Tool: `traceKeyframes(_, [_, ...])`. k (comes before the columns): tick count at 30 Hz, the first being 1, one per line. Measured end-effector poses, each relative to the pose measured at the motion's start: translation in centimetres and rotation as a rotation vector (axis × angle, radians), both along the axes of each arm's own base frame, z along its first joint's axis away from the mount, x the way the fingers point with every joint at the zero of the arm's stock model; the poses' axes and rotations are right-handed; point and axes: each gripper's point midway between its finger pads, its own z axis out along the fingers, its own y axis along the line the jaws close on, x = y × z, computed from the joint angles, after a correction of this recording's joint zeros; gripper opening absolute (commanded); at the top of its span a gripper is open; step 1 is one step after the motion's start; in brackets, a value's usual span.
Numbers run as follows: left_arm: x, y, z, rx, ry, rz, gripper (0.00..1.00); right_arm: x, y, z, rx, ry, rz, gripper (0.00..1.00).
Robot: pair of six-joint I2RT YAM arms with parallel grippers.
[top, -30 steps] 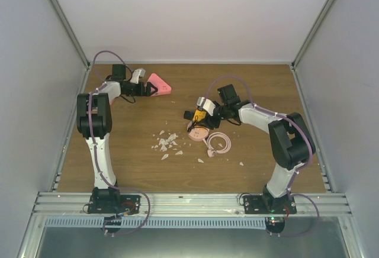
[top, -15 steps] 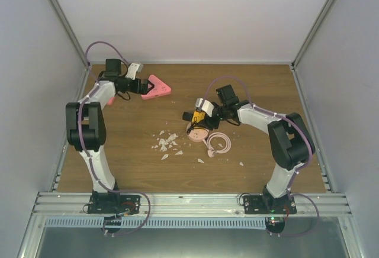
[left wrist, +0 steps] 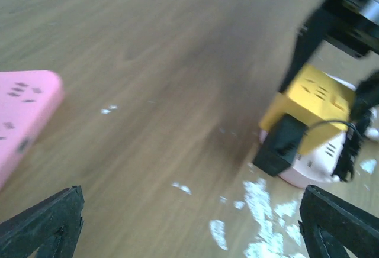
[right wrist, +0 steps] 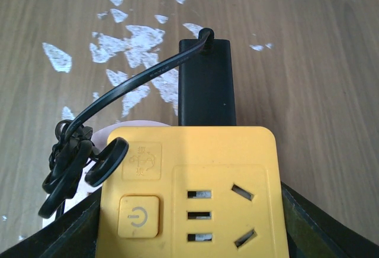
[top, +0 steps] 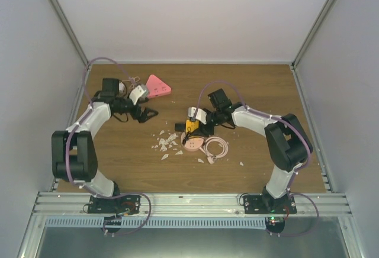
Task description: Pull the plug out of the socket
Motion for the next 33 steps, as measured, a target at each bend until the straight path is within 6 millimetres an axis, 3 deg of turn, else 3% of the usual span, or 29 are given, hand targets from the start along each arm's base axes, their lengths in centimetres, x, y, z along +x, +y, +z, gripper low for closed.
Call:
traceKeyframes(8, [-8.8,-4.9,-3.5,0.068,-0.068,-0.298,0.86,-1.9,1.0,0.0,0.004,0.001,0.089,0.1])
traceKeyframes(12, [-11.0,-6.4,-4.6,0.091,-0.084,-0.385,0.81,-2.4,1.3,-0.1,0.005,0.0,0.113,0.1])
traceKeyframes(21, [-10.8,-8.2,-5.1,0.133,-0.17,-0.437,0.7,-2.8,1.4,-0.1,0.012,0.002,0.132,0.09])
traceKeyframes(27, [-10.5,-9.1,-6.8,0.161,-0.156,-0.453,0.64,-2.8,1.4,-0.1,0.012,0.002,0.132,0.08])
traceKeyframes(33, [-10.4,-10.1,-7.3,0.178,-0.175,-0.469,0.52,-2.8,1.4,-0.1,0.014,0.0,0.133,0.06])
